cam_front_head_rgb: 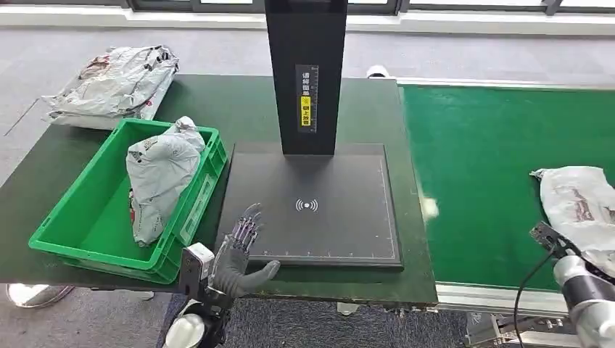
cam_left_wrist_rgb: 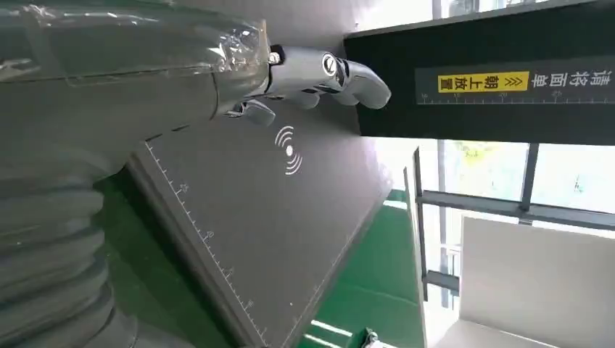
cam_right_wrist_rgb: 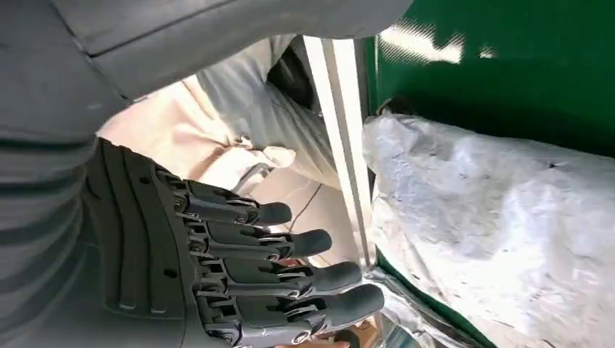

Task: Moved the parcel from conveyor to table for the left to box.

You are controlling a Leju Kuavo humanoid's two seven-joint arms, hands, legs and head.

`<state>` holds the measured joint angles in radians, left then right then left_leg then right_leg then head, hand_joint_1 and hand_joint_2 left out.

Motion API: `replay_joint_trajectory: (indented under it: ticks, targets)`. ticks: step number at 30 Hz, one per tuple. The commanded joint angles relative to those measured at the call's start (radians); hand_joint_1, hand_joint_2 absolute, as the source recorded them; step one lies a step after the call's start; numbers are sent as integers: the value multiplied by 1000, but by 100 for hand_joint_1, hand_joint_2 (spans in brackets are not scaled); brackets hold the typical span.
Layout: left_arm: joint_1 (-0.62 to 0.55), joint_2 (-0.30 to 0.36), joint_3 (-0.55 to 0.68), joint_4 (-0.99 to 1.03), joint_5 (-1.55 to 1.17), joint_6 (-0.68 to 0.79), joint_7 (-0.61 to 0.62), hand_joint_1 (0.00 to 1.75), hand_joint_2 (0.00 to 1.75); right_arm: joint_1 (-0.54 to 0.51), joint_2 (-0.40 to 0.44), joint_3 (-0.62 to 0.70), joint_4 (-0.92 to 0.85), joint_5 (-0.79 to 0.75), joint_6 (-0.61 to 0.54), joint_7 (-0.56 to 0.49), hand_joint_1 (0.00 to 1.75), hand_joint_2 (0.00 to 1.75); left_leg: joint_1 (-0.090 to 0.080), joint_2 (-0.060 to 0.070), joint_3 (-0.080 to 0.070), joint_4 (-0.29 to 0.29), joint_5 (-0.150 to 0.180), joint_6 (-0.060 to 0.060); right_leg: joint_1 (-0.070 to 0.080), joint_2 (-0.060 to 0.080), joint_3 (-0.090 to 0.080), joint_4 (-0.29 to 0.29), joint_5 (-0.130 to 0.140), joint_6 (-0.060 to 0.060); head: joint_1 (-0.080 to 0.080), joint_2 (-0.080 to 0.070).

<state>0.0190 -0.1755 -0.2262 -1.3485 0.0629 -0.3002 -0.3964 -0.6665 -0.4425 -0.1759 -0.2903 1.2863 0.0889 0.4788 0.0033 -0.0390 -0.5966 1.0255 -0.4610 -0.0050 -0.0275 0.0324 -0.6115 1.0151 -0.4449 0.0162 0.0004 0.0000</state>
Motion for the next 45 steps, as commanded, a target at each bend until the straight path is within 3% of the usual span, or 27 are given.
replay_joint_trajectory:
  ticks: [1, 19, 35, 41, 45]
  targets:
    - [7, 25, 29, 30, 3, 7, -7, 0, 175, -19, 20, 45, 64, 7, 14, -30, 0, 175, 1, 4, 4, -2, 0, 0, 2, -1, 3, -3, 0, -2, 0, 0]
    - [29, 20, 34, 12, 7, 34, -13, 0, 175, -79, 101, 55, 53, 66, -116, -92, 0, 175, 0, 8, 2, -2, -1, -1, 1, 3, 2, -2, 1, -2, 0, 0]
    - [17, 14, 31, 31, 17, 47, -8, 0, 175, -119, 172, 109, 59, 145, -74, -79, 0, 175, 1, 10, 4, -3, -1, -1, 2, 3, 3, -3, 2, -3, 0, 0]
    - [17, 13, 31, 31, 17, 47, -8, 0, 175, -120, 172, 109, 60, 146, -70, -77, 0, 175, 0, 4, 1, -1, 0, -1, 1, 0, 1, -1, 1, -2, 0, 0]
    - [8, 15, 27, 46, 22, 35, -1, 0, 175, -117, 166, 119, 62, 172, -56, -49, 0, 175, 1, 7, 3, -3, 0, -1, 2, 1, 3, -3, 1, -3, 0, 0]
